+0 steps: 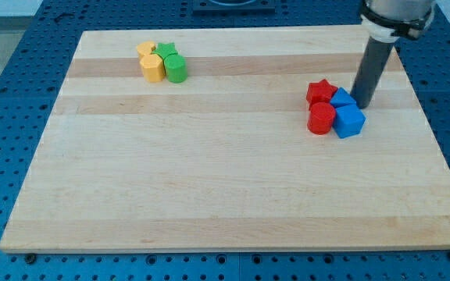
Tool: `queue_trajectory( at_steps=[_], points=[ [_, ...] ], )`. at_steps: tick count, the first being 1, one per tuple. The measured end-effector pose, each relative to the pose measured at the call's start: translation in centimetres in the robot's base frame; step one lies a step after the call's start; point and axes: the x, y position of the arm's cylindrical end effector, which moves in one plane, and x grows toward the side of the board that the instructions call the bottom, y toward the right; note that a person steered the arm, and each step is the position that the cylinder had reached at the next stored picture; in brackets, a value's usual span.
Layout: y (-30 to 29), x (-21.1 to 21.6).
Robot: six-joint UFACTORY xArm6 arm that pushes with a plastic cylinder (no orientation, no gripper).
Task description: Push the red star closer to group of blocks
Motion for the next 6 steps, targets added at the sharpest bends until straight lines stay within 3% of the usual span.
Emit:
queue_trajectory(
  at_steps=[2,4,6],
  points=[
    [2.6,-4.1],
    [-2.4,-3.8],
    [-3.1,-2.6]
  ],
)
